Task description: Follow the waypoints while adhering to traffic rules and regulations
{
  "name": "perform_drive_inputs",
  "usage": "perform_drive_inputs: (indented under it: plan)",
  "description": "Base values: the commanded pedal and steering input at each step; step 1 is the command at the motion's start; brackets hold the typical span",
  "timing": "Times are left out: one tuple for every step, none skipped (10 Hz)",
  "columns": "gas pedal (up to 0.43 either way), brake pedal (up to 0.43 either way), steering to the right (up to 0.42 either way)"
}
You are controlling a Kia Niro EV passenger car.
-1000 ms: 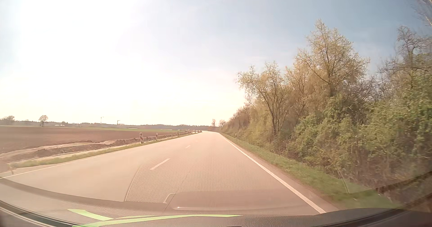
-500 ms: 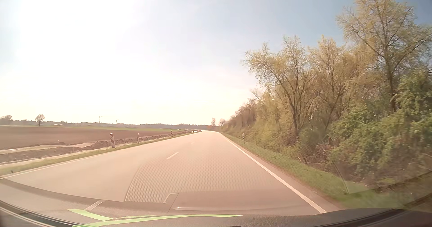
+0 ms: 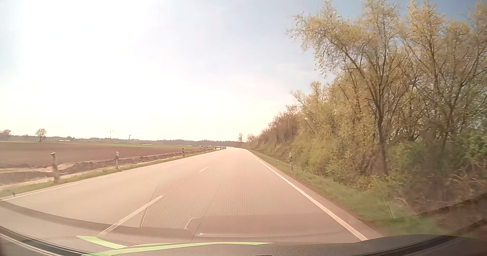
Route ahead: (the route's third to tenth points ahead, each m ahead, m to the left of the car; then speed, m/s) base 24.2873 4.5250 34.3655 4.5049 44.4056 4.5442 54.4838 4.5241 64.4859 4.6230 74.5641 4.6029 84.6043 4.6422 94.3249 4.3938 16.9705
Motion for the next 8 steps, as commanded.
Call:
perform_drive_inputs:
  plan:
    - [0.138, 0.000, 0.001]
    - [0.138, 0.000, 0.001]
    - [0.138, 0.000, 0.001]
    - [0.138, 0.000, 0.001]
    - [0.138, 0.000, 0.001]
    - [0.138, 0.000, 0.001]
    - [0.138, 0.000, 0.001]
    - [0.138, 0.000, 0.001]
